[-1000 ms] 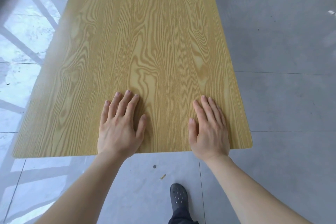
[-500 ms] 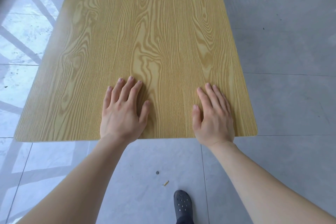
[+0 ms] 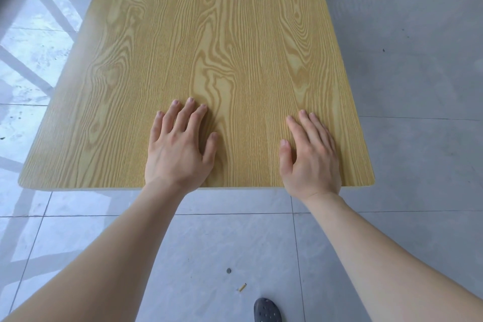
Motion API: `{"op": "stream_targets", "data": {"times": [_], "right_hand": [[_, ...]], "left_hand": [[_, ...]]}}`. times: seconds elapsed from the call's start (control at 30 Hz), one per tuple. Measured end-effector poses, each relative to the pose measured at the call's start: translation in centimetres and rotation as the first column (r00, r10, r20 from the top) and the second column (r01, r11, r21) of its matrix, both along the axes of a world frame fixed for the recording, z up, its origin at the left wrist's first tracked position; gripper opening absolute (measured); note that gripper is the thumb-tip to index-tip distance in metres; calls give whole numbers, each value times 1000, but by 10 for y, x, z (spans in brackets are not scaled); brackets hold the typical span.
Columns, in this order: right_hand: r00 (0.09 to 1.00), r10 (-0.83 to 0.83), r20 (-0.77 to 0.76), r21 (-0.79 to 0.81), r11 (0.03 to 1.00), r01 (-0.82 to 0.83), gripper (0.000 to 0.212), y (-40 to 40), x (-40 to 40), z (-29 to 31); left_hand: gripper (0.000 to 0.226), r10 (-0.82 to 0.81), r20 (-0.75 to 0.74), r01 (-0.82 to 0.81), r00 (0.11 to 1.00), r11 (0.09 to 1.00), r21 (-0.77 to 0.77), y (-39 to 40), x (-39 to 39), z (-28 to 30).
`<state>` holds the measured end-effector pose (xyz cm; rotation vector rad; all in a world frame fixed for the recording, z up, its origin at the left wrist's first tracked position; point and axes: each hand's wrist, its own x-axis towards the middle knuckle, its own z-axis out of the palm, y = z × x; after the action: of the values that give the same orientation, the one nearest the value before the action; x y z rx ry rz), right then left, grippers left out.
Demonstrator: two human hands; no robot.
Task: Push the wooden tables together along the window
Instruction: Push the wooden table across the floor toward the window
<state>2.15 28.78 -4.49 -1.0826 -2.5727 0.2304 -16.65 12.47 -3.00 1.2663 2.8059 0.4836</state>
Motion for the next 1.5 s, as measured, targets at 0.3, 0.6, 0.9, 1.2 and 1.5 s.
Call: {"op": "stream_targets", "data": {"times": [0.3,0.6,0.9,1.2,1.5], "right_hand": [[1000,8,13,3,1000,-8,56,3,-4,1],[1000,7,17,2,1000,-7,55,2,-3,2],[991,9,136,-30,1000,-5,57,0,-5,9],[973,48,226,-98,995,-26,58,0,-3,17],[882,255,397,-504,863,-23,54,34,-9,82]], "left_hand": [[62,-3,11,3,1000,1000,-3,3,-3,0],[61,11,14,-11,1000,1000,-16,3,-3,1],[61,16,30,-15,999,999,-50,2,-3,5],[61,0,35,3,999,997,-80,1,-2,7],[64,67,191,-6,979,953,-304,23,-1,38]]}}
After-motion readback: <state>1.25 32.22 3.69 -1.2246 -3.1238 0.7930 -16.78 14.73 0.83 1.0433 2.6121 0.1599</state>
